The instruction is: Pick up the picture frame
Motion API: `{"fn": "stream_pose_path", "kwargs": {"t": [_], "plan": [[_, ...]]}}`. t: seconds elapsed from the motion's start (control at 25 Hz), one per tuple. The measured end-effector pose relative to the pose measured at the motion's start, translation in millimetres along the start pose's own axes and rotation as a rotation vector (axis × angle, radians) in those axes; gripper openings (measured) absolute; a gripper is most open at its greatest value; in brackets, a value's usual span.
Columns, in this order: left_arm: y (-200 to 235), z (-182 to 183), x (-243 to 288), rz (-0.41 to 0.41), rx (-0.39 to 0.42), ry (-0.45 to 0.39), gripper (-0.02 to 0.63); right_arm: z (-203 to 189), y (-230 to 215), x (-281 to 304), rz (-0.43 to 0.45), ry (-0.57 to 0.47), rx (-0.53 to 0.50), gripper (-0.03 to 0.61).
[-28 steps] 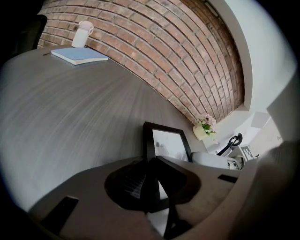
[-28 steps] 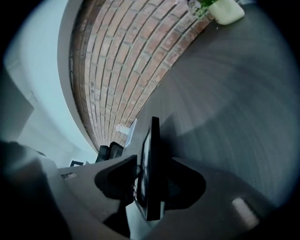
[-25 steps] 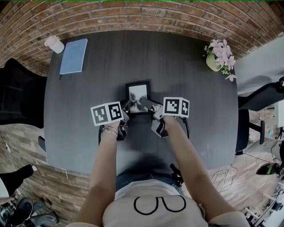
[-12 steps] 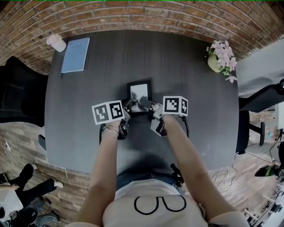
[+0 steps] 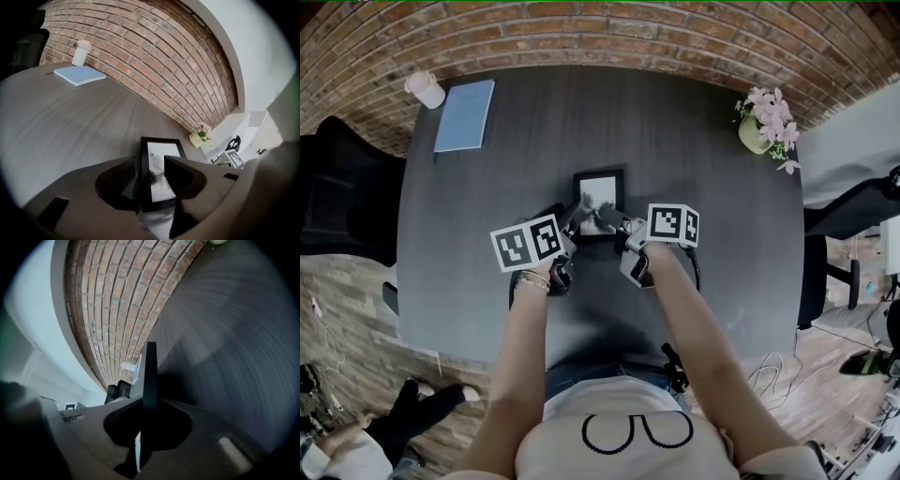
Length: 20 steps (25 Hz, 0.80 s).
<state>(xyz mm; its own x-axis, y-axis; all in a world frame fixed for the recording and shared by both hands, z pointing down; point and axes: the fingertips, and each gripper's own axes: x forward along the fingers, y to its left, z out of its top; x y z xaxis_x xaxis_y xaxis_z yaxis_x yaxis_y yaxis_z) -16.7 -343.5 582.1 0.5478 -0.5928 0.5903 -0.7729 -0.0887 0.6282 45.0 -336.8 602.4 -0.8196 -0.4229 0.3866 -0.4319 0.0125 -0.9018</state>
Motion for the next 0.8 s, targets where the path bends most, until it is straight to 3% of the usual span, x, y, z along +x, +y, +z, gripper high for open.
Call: {"fn": "stream_pose_path", "kwargs": {"t": [0.36,0.8], "plan": [[-20.2,10.5,-36.6,-0.016,0.077,-0.066,0.178,-3.9,31.4,-24.2,0.017,-0.051,-0.066,0.014],[-50.9,32.4,-107.8,-0.004,0.247,-0.231,0.178,-20.4,96.1,-66.2,0.06,-0.153,-0.223,0.014]]}}
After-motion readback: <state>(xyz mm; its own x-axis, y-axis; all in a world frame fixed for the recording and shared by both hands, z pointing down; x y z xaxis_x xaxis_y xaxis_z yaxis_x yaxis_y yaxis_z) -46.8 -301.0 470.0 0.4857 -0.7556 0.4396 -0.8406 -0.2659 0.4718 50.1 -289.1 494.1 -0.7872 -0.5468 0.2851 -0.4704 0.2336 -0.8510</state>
